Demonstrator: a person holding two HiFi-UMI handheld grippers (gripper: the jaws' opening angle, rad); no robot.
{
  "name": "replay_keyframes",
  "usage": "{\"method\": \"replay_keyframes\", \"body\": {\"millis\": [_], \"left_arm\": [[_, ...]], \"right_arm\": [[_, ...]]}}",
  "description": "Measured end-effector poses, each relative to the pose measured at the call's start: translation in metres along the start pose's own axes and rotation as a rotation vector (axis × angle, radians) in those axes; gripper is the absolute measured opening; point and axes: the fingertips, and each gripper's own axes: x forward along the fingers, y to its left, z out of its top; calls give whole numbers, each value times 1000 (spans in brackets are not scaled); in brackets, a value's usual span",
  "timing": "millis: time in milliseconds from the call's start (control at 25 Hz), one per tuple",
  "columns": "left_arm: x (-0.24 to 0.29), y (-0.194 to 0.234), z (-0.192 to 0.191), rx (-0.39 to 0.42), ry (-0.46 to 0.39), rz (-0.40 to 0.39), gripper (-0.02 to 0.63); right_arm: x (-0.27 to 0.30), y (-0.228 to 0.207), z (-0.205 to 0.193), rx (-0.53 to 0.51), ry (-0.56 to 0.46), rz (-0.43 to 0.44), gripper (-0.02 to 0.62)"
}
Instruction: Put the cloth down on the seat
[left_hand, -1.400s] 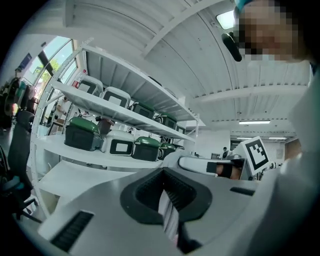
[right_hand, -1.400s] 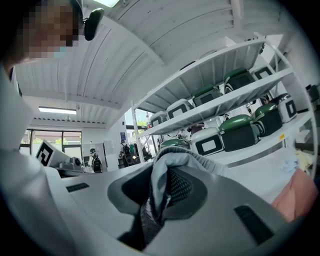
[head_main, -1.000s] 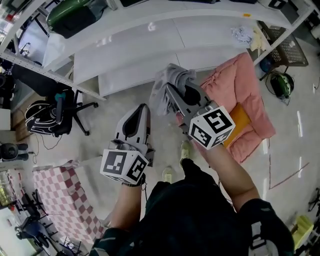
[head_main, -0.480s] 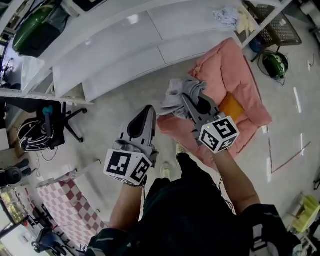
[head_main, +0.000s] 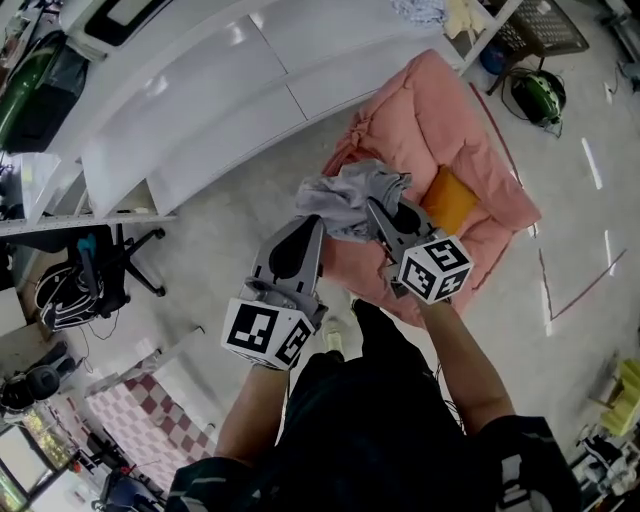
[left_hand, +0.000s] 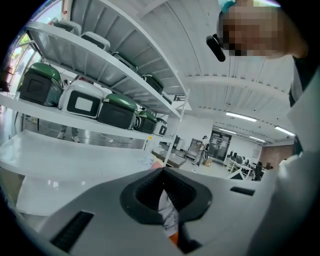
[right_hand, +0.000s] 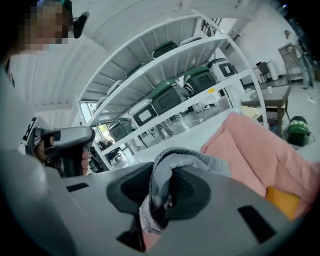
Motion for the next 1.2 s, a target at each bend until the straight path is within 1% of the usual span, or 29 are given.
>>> {"method": "replay_keyframes", "body": {"millis": [200, 400, 720, 960, 1120, 1200], "left_arm": [[10, -2, -18, -4, 31, -4, 6], [9, -1, -31, -11, 51, -8, 6], [-1, 0, -42, -19, 65, -19, 6], [-11, -8, -48, -14, 71, -39, 6], [-20, -12, -50, -14, 71, -40, 6], [-25, -14, -51, -15, 72, -37, 6]], "right_arm": [[1, -24, -39, 54, 89, -37, 88], [-2, -36, -79, 108, 188, -60, 140], [-22, -47, -123, 105, 329, -146, 160], [-45, -45, -136, 111, 346, -190, 160], [-57, -37, -128, 89, 308, -203, 158], [-62, -28, -119, 68, 280, -200, 147]]}}
